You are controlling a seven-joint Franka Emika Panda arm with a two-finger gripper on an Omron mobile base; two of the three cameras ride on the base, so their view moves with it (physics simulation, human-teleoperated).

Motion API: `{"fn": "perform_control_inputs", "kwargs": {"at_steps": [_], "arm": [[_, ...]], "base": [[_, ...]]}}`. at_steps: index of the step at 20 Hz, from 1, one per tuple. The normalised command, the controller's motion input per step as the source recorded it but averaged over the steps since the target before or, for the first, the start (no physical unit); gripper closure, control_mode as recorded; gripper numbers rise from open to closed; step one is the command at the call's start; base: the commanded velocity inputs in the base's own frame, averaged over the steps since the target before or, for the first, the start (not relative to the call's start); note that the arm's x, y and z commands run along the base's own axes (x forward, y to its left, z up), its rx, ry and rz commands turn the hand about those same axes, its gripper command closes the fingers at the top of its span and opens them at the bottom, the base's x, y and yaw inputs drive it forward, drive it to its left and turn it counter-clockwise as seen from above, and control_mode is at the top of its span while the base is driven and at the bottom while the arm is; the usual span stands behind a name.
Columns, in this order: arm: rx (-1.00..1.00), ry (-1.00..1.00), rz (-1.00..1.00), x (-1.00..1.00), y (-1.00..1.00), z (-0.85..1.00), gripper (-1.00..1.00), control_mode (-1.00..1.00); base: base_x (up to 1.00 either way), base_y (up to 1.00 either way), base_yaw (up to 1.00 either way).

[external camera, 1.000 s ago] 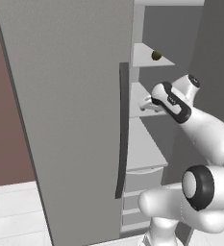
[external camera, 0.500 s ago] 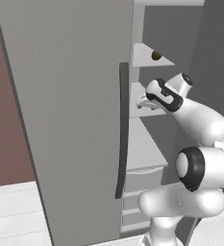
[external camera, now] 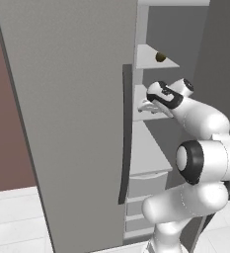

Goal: Take the kiwi, cucumber, and lemon wedge from the freezer and place them in the bowl on the counter.

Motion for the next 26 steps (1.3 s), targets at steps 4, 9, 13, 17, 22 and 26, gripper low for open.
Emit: {"fn": "perform_control_inputs", "kwargs": {"at_steps": [4,9,13,17,22,26], "arm": [[0.05,0.0,0.1,0.18,0.0,0.0,-1.0,-1.0],[0.01,0.0,0.12,0.21,0.01,0.0,-1.0,-1.0],[0.03,0.0,0.09,0.27,0.01,0.0,-1.0,-1.0],[0.02,0.0,0.06,0.24,0.1,0.0,-1.0,-1.0],[0.0,0.0,0.02,0.14,0.24,-0.08,-1.0,-1.0],[0.0,0.0,0.0,0.17,0.18,-0.13,-1.0,-1.0]], "base": [[0.0,0.0,0.0],[0.0,0.0,0.0],[0.0,0.0,0.0],[0.0,0.0,0.0],[0.0,0.0,0.0],[0.0,0.0,0.0]]}}
